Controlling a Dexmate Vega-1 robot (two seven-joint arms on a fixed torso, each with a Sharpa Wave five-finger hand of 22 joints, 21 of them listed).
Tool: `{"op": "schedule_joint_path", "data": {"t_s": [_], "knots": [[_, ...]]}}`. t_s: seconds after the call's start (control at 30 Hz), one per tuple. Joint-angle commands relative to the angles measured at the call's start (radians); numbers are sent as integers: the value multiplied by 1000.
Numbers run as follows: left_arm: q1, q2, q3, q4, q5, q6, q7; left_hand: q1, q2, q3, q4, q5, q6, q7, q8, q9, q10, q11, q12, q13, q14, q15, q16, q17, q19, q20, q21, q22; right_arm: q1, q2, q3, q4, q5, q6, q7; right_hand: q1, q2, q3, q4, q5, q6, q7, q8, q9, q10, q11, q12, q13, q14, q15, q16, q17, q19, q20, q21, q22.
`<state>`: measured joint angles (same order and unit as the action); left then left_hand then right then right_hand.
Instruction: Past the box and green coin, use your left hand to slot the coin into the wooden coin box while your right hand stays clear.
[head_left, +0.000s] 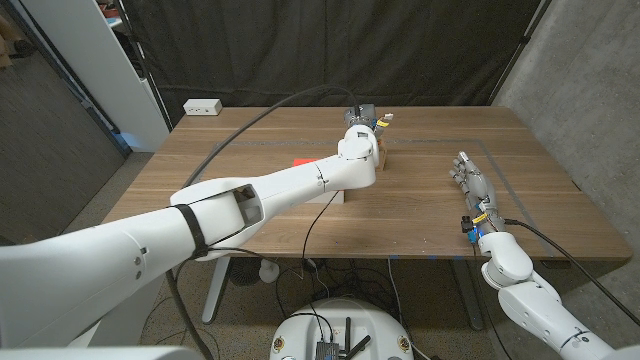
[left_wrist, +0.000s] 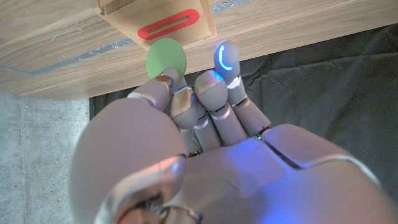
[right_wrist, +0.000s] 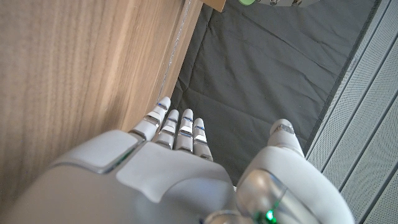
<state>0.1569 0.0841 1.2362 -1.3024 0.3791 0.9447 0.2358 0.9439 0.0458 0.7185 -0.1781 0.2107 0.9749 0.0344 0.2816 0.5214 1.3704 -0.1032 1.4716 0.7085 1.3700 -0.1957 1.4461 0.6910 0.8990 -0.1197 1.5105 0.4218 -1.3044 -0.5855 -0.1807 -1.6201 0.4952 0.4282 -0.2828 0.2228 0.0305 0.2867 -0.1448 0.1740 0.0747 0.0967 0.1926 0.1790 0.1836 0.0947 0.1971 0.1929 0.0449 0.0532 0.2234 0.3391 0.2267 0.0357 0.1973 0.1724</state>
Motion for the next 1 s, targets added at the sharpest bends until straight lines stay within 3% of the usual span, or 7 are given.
{"op": "schedule_joint_path", "data": {"t_s": [0.03,1.0], "knots": [[6,-11,-2,24,2,-11,5,9,-1,1,-2,6,114,53,-5,5,-1,-2,-3,-1,0,-7,-4,-1,2,-92,9,1,7,1,-4,8,6,-3,5,12,1,-2,-1,4,0,2,3,6,7,1,4,2,3,4,8,3,4,7,0,3],[16,-37,-9,87,-2,-45,24,11,-5,3,-1,7,122,51,-20,14,0,-3,-6,6,6,-7,-7,0,2,-93,8,-2,22,0,-15,26,16,-9,12,12,2,-2,-1,4,0,1,3,6,8,2,4,2,8,5,9,3,7,9,1,3]]}}
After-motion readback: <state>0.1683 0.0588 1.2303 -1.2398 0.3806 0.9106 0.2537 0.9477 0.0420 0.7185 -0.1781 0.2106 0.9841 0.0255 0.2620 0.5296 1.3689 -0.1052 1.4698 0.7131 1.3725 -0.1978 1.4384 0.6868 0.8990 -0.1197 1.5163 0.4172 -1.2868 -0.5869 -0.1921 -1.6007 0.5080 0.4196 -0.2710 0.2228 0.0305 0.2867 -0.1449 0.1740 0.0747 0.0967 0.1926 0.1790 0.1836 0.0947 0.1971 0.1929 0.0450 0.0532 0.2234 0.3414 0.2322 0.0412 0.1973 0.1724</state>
